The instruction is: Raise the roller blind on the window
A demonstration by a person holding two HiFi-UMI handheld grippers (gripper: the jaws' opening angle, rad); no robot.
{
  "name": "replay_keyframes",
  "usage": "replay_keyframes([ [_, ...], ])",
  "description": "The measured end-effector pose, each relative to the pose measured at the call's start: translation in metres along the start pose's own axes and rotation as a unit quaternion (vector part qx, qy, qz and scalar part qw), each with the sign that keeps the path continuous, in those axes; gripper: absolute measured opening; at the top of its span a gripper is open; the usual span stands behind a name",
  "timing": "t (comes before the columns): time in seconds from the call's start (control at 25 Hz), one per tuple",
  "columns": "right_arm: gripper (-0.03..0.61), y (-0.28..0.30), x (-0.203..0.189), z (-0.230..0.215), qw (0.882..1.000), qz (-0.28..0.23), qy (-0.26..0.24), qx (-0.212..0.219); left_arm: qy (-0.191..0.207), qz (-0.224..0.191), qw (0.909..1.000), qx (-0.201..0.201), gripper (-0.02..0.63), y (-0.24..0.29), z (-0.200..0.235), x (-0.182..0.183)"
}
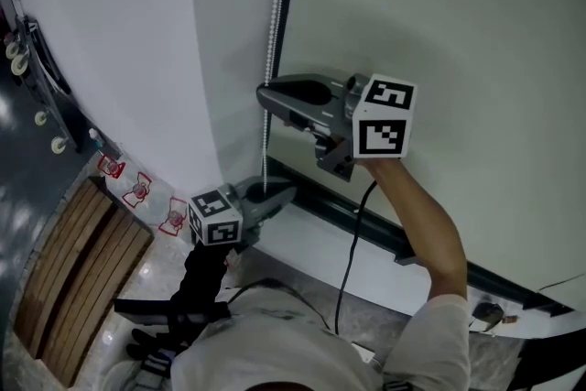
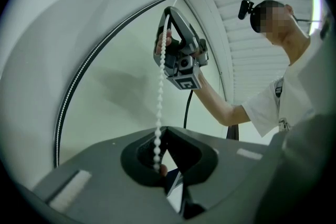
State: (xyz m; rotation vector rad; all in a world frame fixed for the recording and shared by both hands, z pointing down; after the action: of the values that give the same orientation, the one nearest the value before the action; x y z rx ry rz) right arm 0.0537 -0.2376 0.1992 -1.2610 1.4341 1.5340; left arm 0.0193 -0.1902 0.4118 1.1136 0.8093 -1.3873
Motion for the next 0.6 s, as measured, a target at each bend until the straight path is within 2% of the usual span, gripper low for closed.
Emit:
replay_keyframes([
  [0.16, 0.004, 0.008, -0.034, 0.011, 1.000, 0.009, 0.012, 0.001, 0.003, 0.000, 1.0000, 0.000, -0.002, -0.001, -0.005, -0.012],
  [0.28, 0.005, 0.012, -0.054, 0.013, 1.000, 0.015, 0.026, 0.006, 0.003, 0.000, 1.0000, -0.001, -0.002, 0.000, -0.005, -0.011],
  [0.44, 0.005, 0.026, -0.088, 0.016, 0.998, 0.049, 0.028, 0.002, 0.000, -0.003, 1.0000, 0.001, -0.002, -0.001, -0.004, -0.009],
  [0.6, 0.005, 0.035, -0.120, 0.017, 0.997, 0.060, 0.053, 0.008, 0.002, -0.005, 1.0000, 0.005, -0.002, -0.003, -0.001, -0.008],
])
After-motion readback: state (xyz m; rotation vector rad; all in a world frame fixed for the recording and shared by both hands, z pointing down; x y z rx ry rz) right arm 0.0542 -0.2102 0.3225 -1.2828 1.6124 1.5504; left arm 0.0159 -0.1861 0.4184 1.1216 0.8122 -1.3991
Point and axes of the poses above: the fingertips, and each gripper's own axes: y forward along the fingers, z to its left, x out of its top, the point moved 6 cm from there along -y, backward along the fingers, and after that the axes turned 15 degrees about z, right-handed, at the moved point
